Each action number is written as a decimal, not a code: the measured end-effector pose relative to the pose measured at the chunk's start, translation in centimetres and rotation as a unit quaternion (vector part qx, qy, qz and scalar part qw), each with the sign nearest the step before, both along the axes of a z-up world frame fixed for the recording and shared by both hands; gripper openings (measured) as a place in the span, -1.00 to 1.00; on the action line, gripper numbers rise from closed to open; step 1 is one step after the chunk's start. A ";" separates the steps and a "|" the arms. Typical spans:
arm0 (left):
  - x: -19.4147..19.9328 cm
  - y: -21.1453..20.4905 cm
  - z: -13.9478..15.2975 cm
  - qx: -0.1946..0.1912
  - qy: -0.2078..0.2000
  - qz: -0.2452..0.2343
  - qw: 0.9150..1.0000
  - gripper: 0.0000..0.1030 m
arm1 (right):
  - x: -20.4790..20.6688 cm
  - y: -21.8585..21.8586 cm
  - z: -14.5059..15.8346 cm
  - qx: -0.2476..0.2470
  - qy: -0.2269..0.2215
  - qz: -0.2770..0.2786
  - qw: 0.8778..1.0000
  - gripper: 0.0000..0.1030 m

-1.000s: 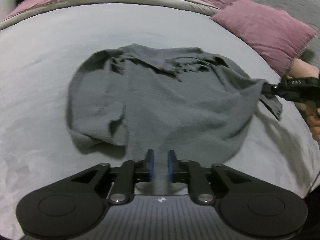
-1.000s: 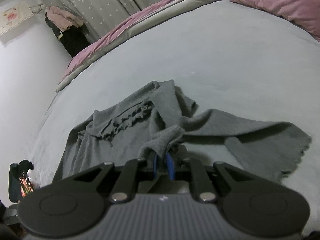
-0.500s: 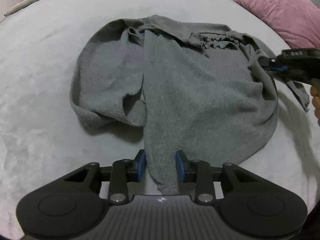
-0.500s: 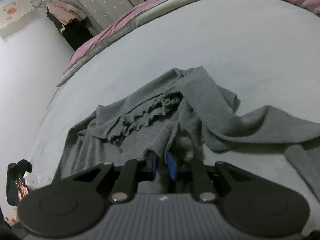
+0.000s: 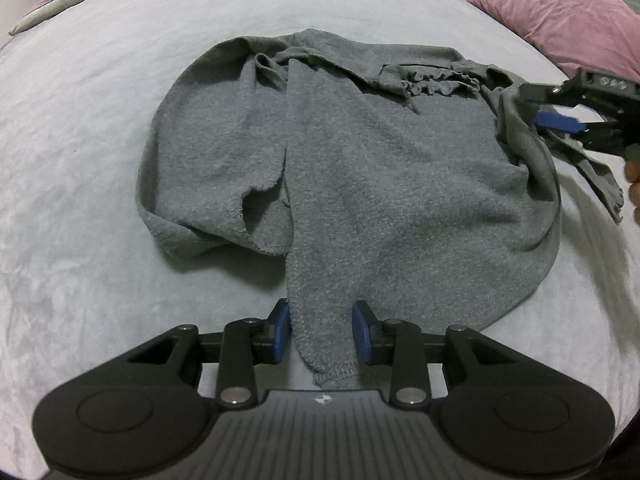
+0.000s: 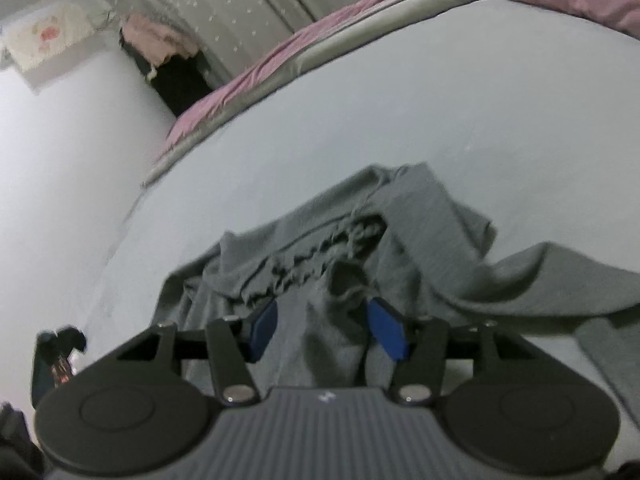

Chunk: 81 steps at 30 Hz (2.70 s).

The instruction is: Fold clothes

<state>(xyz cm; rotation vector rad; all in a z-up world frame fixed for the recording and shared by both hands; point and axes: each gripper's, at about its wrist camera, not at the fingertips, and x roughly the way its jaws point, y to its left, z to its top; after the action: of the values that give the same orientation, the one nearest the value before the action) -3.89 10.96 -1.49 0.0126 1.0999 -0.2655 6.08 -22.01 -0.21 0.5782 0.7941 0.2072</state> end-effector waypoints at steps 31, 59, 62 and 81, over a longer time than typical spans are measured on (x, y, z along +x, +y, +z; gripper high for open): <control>0.0 0.1 -0.4 -0.006 -0.015 -0.005 1.000 -0.37 | 0.8 0.2 -3.3 -0.027 0.038 -0.052 0.998 -0.65; -0.3 1.1 0.5 -0.032 0.000 0.033 0.999 -0.93 | -11.2 -5.3 1.3 -0.058 0.037 -0.115 0.991 -0.86; -1.0 2.2 1.1 -0.051 -0.003 0.044 0.998 -0.93 | -12.3 -5.2 1.5 -0.065 0.044 -0.108 0.991 -0.86; -3.2 3.5 3.3 -0.065 0.004 0.002 0.998 -0.93 | -17.6 -5.4 3.7 -0.102 0.071 -0.058 0.991 -0.86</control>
<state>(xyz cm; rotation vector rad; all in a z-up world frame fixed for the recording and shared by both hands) -7.08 14.49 1.83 -0.1064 1.0893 -0.3333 -11.48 -27.42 3.45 0.4467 0.9038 -0.0237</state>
